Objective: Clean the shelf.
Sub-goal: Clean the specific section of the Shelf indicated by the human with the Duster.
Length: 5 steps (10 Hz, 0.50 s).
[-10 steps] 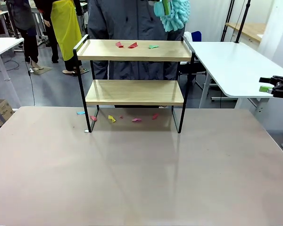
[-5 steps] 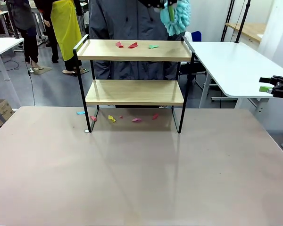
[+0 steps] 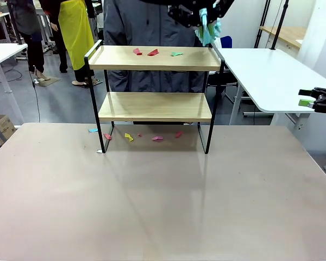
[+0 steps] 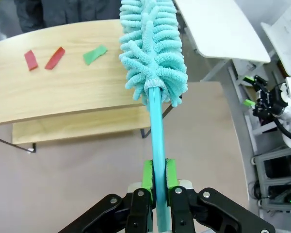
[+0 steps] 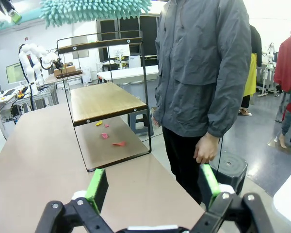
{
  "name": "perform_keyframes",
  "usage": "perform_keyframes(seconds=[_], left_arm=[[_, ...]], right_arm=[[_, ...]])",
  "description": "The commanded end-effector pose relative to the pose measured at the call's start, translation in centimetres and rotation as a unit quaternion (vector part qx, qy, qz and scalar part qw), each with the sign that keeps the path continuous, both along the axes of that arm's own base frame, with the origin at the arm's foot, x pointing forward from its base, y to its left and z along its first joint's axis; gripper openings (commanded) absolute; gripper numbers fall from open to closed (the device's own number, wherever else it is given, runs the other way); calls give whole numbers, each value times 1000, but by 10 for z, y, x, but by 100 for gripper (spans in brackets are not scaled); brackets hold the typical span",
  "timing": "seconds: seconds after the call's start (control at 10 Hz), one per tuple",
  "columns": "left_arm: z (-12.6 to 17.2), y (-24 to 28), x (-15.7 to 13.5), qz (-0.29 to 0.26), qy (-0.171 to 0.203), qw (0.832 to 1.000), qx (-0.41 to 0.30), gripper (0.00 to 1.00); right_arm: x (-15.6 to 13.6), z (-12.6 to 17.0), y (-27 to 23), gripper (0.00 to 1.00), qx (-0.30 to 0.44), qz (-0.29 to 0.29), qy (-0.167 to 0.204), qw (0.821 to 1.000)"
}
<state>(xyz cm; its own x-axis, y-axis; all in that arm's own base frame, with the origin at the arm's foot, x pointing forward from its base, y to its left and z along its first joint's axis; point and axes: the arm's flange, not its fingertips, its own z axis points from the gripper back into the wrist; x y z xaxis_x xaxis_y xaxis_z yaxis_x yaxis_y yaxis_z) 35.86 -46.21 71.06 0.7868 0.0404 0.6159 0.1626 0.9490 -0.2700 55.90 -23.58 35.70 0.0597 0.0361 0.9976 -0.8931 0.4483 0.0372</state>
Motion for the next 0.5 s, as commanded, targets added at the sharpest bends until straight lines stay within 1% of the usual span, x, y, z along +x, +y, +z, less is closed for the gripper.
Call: perform_keyframes(seconds=[0.0,0.3,0.4], left_arm=[[-13,-3,0,17,-5,1000,8,13],[-38,-7,-1,14,24,999,24,13],[-42,-7,-2,31,24,999,34,13]], right_arm=[[-1,5,3,100,0,-2,7,1000],[-1,5,3,100,0,-2,7,1000],[-1,5,3,100,0,-2,7,1000]])
